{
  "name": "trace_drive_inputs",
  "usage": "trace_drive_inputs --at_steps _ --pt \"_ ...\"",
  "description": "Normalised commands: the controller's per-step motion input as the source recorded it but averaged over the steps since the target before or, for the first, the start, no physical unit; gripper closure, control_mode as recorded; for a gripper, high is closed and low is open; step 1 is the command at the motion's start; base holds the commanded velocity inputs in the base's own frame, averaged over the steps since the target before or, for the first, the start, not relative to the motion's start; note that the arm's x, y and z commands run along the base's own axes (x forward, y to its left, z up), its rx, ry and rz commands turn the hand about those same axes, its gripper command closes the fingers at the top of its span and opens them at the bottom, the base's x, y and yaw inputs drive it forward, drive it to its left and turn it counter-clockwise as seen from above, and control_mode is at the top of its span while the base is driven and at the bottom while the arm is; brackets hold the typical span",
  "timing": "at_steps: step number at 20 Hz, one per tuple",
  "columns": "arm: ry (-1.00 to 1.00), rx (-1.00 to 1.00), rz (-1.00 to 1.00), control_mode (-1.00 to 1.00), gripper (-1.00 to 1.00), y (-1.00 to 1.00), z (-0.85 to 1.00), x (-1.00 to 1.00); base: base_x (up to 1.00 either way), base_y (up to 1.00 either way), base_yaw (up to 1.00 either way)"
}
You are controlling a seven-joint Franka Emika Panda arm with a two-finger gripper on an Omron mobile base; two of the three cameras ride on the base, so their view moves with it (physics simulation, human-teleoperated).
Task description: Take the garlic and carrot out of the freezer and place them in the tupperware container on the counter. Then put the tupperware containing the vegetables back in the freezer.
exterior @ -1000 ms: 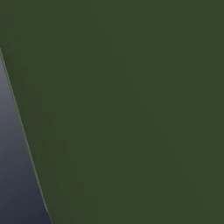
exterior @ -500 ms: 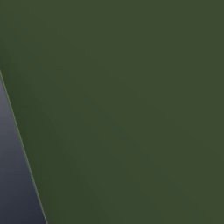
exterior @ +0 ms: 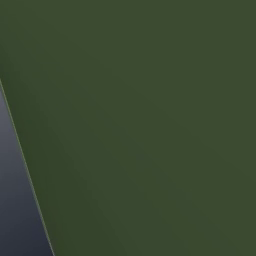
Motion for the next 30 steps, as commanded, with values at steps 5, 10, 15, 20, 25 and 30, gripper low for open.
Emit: trace_drive_inputs --at_steps 5,10,15,20,25,30 --pt "0.0 0.0 -0.12 -1.0 1.0 -0.01 -0.41 0.45 0.0 0.0 0.0" --pt "0.0 -0.01 -0.21 -1.0 1.0 -0.02 -0.45 0.32 0.0 0.0 0.0" --pt "-0.04 -0.03 -0.22 -1.0 1.0 -0.08 -0.4 0.16 0.0 0.0 0.0" --pt "-0.02 -0.02 -0.23 -1.0 1.0 -0.23 -0.3 0.48 0.0 0.0 0.0" --pt "0.0 0.0 -0.2 -1.0 1.0 -0.15 -0.34 0.67 0.0 0.0 0.0" --pt "0.0 0.0 -0.14 -1.0 1.0 0.0 -0.54 0.5 0.0 0.0 0.0"
